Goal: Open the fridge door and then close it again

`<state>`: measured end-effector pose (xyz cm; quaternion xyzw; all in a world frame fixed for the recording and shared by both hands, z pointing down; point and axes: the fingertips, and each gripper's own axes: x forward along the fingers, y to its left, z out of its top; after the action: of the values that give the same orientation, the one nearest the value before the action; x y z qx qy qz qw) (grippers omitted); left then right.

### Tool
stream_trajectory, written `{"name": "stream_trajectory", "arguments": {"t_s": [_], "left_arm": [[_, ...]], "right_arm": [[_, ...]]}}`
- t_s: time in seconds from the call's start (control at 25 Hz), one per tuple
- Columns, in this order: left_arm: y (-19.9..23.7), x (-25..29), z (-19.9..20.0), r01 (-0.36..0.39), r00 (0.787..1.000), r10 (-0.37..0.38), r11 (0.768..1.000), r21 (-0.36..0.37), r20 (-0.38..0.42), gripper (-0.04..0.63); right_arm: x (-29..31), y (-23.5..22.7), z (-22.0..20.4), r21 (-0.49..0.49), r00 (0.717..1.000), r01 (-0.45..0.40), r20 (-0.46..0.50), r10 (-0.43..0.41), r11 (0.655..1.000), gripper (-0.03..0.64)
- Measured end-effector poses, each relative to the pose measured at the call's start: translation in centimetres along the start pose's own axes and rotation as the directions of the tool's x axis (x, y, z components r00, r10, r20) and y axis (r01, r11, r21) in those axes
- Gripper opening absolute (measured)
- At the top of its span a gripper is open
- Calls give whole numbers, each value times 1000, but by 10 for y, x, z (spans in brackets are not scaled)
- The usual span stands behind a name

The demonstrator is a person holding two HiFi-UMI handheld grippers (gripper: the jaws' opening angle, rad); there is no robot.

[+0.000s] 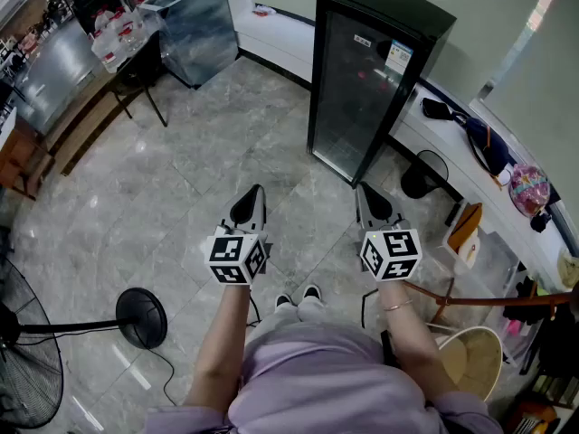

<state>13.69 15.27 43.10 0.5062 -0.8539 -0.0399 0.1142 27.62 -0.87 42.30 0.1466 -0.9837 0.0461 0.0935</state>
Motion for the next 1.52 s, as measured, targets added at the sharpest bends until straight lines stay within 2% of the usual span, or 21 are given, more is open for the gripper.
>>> {"name": "stream_trajectory", "arguments": {"t_s": [0.36, 0.44, 0.52, 0.64, 0.92, 1.16, 1.52], "left_arm": [[-13, 16, -5, -13, 1000, 13, 1000, 2, -15, 3], [-13, 19, -4, -18, 1000, 18, 1000, -5, -14, 36], [-12, 21, -2, -20, 1000, 20, 1000, -4, -13, 79], [-10, 23, 1, -25, 1000, 25, 1000, -4, -7, 129], [-6, 31, 4, -42, 999, 42, 999, -8, 7, 212], [15, 52, -1, -67, 998, 66, 998, -24, -7, 247], [73, 141, 13, -17, 1000, 17, 999, -34, -16, 247]], "right_arm": [[8, -14, -2, 31, 999, -42, 0, 42, 999, 5], [10, -18, -1, 23, 999, -43, 2, 43, 999, 6], [13, -19, 1, 16, 999, -51, 0, 51, 999, 30], [19, -19, 3, 8, 998, -61, -8, 61, 998, 119], [32, -23, 4, 10, 997, -78, -20, 78, 997, 252], [59, -24, 0, 22, 995, -93, -36, 93, 995, 285], [153, -45, 17, 9, 999, -38, -34, 39, 999, 298]]}}
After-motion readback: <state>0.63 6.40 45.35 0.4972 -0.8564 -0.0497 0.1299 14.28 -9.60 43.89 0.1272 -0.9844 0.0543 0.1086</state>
